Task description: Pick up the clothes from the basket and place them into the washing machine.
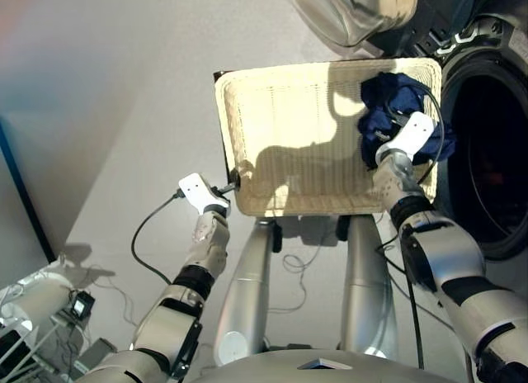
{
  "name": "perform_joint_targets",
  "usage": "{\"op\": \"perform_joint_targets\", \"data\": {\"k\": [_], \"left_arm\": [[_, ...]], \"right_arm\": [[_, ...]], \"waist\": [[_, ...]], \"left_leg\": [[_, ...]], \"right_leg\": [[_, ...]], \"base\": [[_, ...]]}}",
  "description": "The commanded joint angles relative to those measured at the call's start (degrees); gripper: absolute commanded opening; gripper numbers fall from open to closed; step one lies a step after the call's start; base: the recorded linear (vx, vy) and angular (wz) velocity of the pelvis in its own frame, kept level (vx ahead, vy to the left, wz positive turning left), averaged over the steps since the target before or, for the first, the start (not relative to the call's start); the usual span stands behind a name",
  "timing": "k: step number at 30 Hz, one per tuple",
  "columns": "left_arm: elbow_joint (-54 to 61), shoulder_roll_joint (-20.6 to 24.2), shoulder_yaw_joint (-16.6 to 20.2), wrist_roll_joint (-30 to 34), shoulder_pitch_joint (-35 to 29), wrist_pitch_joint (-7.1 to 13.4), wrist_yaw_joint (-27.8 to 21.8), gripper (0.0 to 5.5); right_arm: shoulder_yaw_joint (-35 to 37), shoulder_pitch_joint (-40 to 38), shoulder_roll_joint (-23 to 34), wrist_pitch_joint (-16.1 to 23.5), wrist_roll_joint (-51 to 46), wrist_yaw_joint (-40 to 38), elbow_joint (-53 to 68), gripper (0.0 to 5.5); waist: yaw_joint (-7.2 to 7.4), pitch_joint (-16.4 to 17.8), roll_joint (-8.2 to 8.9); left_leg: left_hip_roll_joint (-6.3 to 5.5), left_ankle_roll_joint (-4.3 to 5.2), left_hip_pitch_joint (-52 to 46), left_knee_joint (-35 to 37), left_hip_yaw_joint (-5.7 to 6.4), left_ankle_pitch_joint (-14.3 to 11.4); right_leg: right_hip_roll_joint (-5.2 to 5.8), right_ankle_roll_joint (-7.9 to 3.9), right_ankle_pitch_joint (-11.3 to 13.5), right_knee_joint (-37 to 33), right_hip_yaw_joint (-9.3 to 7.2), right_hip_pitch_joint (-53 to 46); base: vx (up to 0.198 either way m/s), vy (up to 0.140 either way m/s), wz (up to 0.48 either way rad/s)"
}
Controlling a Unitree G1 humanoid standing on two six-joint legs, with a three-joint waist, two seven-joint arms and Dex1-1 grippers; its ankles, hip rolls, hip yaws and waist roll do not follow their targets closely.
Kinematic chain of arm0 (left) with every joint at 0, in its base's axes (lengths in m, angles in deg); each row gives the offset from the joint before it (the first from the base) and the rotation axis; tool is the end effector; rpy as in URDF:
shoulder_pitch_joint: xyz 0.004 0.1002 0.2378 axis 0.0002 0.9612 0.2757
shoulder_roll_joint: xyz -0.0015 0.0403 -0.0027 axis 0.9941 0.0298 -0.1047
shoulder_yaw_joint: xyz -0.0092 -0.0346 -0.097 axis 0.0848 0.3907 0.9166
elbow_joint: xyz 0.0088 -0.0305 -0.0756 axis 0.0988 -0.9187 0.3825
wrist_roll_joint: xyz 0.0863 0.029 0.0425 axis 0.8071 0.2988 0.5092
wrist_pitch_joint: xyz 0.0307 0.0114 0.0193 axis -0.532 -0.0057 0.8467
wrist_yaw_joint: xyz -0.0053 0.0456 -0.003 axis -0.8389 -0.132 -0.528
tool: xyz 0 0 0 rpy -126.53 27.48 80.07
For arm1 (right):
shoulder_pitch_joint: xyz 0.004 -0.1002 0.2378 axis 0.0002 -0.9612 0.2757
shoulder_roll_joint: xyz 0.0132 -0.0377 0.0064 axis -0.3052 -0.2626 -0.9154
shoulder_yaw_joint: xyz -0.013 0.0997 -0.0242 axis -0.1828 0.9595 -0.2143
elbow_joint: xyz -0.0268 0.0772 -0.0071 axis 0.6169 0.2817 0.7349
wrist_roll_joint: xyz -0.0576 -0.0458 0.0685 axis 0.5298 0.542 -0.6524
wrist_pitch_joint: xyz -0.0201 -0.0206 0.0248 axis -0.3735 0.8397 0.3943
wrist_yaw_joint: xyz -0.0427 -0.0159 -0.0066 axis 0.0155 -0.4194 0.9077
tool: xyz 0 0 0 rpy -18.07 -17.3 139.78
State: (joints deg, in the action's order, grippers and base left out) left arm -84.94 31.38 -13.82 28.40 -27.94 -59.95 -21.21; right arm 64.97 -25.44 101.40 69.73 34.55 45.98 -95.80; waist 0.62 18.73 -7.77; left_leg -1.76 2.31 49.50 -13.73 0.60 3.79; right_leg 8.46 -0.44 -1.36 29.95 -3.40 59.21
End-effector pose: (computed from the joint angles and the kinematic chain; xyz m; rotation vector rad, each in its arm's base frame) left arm 0.2574 0.1537 0.0010 -0.4867 0.1426 0.1914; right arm 0.3354 -0.1934 0.0876 0.3087 0.0312 -0.4569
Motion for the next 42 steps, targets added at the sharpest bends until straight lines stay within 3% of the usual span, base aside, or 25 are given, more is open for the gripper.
{"op": "perform_joint_targets", "data": {"k": [1, 7, 9, 13, 14, 15, 20, 22, 23, 30, 33, 34, 35, 36, 42], "left_arm": [[0.47, 1.19, 3.49, 0.83, 2.13, 4.00, 1.82, 5.50], [2.10, 1.25, 3.31, 1.58, 4.08, 4.68, 1.89, 5.50], [3.39, 2.06, 3.08, 1.28, 5.09, 4.79, 1.40, 5.50], [3.38, 3.05, 2.20, 0.19, 6.86, 4.10, 0.96, 5.50], [3.42, 2.99, 2.21, 0.17, 6.86, 4.09, 0.97, 5.50], [3.47, 2.57, 2.31, -0.63, 7.12, 3.87, 1.58, 5.50], [0.93, 2.34, 2.70, -1.67, 6.69, 3.14, 0.44, 5.50], [0.70, 2.49, 2.51, -1.61, 6.28, 2.81, -0.05, 5.50], [0.72, 2.50, 2.34, -1.63, 5.98, 2.67, -0.51, 5.50], [0.77, 2.51, 3.84, -1.81, 5.68, 2.37, -1.36, 5.50], [-0.29, 1.66, 5.07, -2.82, 6.15, 2.02, -2.95, 5.50], [-0.89, 1.49, 5.18, -2.49, 6.12, 1.81, -3.19, 5.50], [-0.89, 1.50, 5.18, -2.50, 6.14, 1.81, -3.19, 5.50], [-3.06, 0.92, 5.21, -1.61, 6.27, 1.14, -3.55, 5.50], [-8.21, -0.15, 3.96, 4.62, 7.57, -0.26, -4.96, 5.50]], "right_arm": [[3.33, -2.55, 2.30, 5.78, 8.52, -8.23, 10.45, 0.00], [11.60, -3.68, 7.68, 6.83, 14.21, -18.51, 14.27, 0.00], [15.69, -1.90, 13.70, 5.90, 15.64, -23.61, 11.19, 0.00], [16.47, 3.12, 20.95, 4.89, 13.79, -27.56, 3.33, 0.00], [16.34, 3.29, 21.08, 4.97, 13.71, -27.51, 3.11, 0.52], [14.70, 3.23, 17.12, 5.33, 14.21, -26.92, 5.56, 5.50], [9.61, 4.43, 16.46, 4.54, 8.78, -17.78, 3.45, 5.50], [6.35, 3.86, 13.67, 4.44, 7.68, -13.52, 3.63, 5.50], [3.29, 2.93, 10.95, 4.13, 7.25, -9.31, 3.57, 5.50], [-1.56, -0.63, 4.07, 3.44, 6.94, -2.67, 4.54, 5.50], [-3.43, -4.77, 0.91, 2.72, 6.00, 1.87, 4.31, 5.50], [-3.94, -6.15, 0.07, 2.47, 6.03, 2.77, 4.35, 5.50], [-3.95, -6.18, 0.06, 2.47, 6.04, 2.77, 4.37, 5.50], [-4.74, -8.92, -1.58, 1.86, 6.27, 4.30, 3.65, 5.50], [-7.22, -17.96, -4.67, -0.05, 9.10, 8.40, 1.33, 5.50]], "waist": [[2.26, -0.76, -0.49], [2.73, -1.05, -1.15], [2.67, -1.33, -1.79], [1.79, -1.93, -2.75], [1.77, -2.02, -2.82], [1.66, -2.06, -3.07], [1.85, -2.14, -2.34], [2.03, -2.14, -2.04], [1.66, -2.66, -1.94], [1.71, -3.56, -0.68], [1.60, -4.44, 0.87], [1.93, -4.36, 1.55], [1.95, -4.31, 1.55], [2.02, -5.05, 2.66], [2.22, -5.96, 5.34]], "left_leg": [[-0.94, -1.53, -3.53, -1.18, -2.14, -5.66], [-1.23, -1.74, -5.27, 1.25, -2.90, -5.13], [-1.45, -1.72, -5.00, 1.60, -3.06, -4.93], [-1.58, -1.90, -3.72, 0.72, -2.92, -5.19], [-1.56, -1.90, -3.56, 0.65, -2.93, -5.23], [-1.48, -1.99, -2.96, 0.34, -3.05, -5.24], [-0.95, -1.91, -2.02, -0.86, -3.11, -5.66], [-0.79, -1.84, -1.91, -1.18, -3.12, -5.61], [-0.54, -1.52, -2.75, -1.21, -2.45, -7.11], [-0.37, -1.24, -4.07, -1.10, -1.90, -6.93], [-0.20, -1.09, -6.44, 0.01, -1.48, -6.71], [-0.37, -1.22, -6.50, 0.39, -1.88, -4.91], [-0.37, -1.22, -6.61, 0.45, -1.86, -4.88], [-0.33, -1.07, -8.90, 1.40, -1.64, -4.83], [-0.09, -0.71, -18.09, 4.28, -1.08, -4.81]], "right_leg": [[-0.78, -5.25, 3.51, -10.94, 0.76, -6.42], [-1.19, -5.94, 4.96, -14.17, 1.98, -7.75], [-1.14, -6.11, 5.00, -14.24, 2.48, -7.17], [-1.24, -6.01, 5.00, -13.61, 2.88, -6.05], [-1.26, -6.01, 4.99, -13.55, 2.90, -5.89], [-1.41, -5.82, 5.17, -13.43, 3.16, -5.23], [-1.84, -5.48, 4.98, -12.74, 3.13, -4.72], [-1.97, -5.39, 5.06, -12.93, 3.00, -5.04], [-2.32, -5.64, 3.37, -12.57, 3.15, -5.85], [-2.42, -5.37, 3.23, -12.99, 2.00, -8.07], [-2.42, -5.46, 3.41, -14.21, 0.98, -10.79], [-2.05, -5.12, 5.19, -15.12, 0.53, -11.14], [-2.04, -5.12, 5.20, -15.18, 0.51, -11.25], [-2.01, -5.29, 5.45, -16.36, 0.07, -13.74], [-1.70, -5.85, 5.76, -20.06, -1.12, -23.93]], "base": [[-0.120, 0.066, -0.212], [-0.016, 0.044, -0.211], [-0.009, 0.028, -0.079], [0.000, 0.000, 0.000], [0.000, 0.000, 0.000], [0.000, 0.000, 0.000], [0.001, -0.011, -0.009], [0.065, -0.031, -0.013], [0.127, -0.060, -0.033], [0.022, -0.020, -0.006], [-0.013, -0.039, 0.041], [-0.076, -0.047, 0.128], [0.000, 0.000, 0.000], [0.065, -0.021, 0.112], [0.081, 0.000, -0.002]]}}
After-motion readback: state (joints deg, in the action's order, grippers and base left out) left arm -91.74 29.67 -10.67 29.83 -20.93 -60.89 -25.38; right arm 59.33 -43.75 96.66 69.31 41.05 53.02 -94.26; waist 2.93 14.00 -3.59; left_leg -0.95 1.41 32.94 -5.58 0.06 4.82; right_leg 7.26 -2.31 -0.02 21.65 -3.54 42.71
